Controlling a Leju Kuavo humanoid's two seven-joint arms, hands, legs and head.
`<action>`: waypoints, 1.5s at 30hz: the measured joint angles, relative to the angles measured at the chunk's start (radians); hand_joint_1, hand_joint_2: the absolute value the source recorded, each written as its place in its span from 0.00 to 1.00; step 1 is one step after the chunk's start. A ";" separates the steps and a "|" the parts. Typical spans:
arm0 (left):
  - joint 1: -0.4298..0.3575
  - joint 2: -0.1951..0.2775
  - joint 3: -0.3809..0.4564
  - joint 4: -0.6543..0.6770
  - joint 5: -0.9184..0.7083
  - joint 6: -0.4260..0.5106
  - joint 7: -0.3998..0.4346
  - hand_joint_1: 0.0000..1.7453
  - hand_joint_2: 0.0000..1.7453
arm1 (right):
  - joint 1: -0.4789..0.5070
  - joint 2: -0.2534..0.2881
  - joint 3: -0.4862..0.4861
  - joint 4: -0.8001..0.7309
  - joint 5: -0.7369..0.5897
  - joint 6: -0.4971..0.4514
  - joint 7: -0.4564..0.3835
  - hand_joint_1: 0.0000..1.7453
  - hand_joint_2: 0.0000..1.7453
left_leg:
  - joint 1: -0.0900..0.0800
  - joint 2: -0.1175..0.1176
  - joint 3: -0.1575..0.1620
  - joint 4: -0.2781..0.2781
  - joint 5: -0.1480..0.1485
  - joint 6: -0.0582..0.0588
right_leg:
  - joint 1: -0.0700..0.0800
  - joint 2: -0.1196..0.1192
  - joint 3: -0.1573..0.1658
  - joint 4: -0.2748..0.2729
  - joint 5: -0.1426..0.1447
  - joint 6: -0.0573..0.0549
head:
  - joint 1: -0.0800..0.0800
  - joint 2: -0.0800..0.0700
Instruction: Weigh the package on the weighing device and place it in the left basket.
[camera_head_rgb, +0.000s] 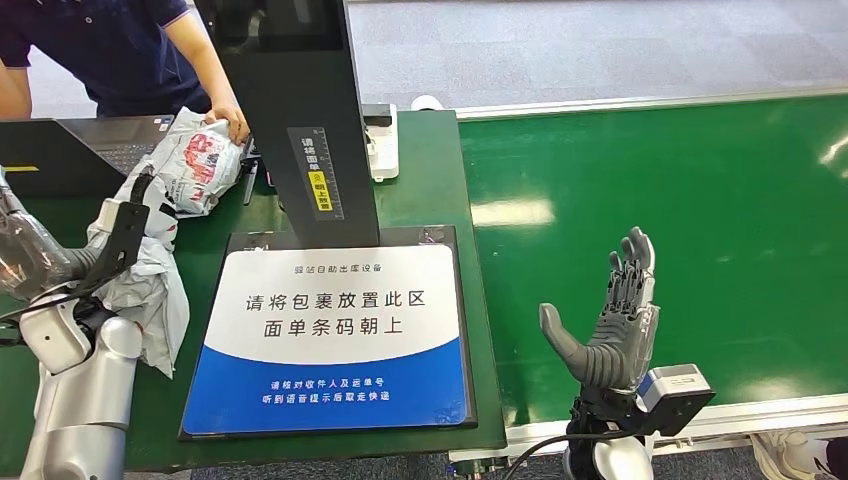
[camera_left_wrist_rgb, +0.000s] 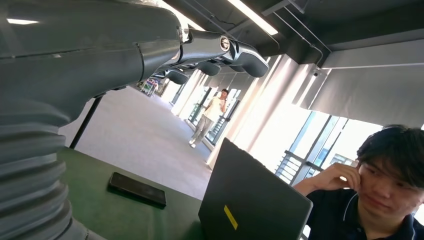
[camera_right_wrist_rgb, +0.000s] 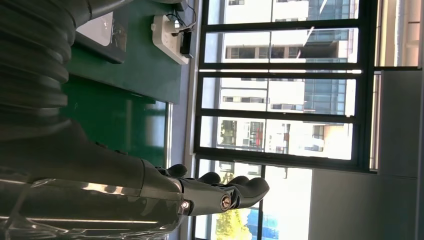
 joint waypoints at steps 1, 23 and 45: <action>0.000 -0.001 0.000 0.000 -0.002 0.000 0.001 0.00 1.00 | 0.000 0.000 0.000 0.000 0.000 -0.001 0.000 0.00 1.00 | 0.000 0.000 0.000 0.000 0.000 0.000 | 0.000 0.000 0.000 0.000 0.000 0.000 | 0.000 0.000; -0.003 -0.013 0.001 0.000 -0.014 0.000 0.013 0.00 1.00 | 0.000 0.000 0.006 0.000 0.000 -0.001 0.001 0.00 1.00 | 0.000 0.000 0.000 0.000 0.000 0.000 | 0.000 0.000 0.000 0.000 0.000 0.000 | 0.000 0.000; 0.224 -0.102 -0.507 -0.538 0.365 -0.055 -0.189 0.00 1.00 | 0.038 0.007 -0.009 -0.035 0.025 0.055 0.018 0.00 1.00 | -0.001 -0.001 -0.004 0.003 -0.003 0.003 | -0.001 -0.001 -0.002 -0.001 -0.001 0.002 | 0.000 0.000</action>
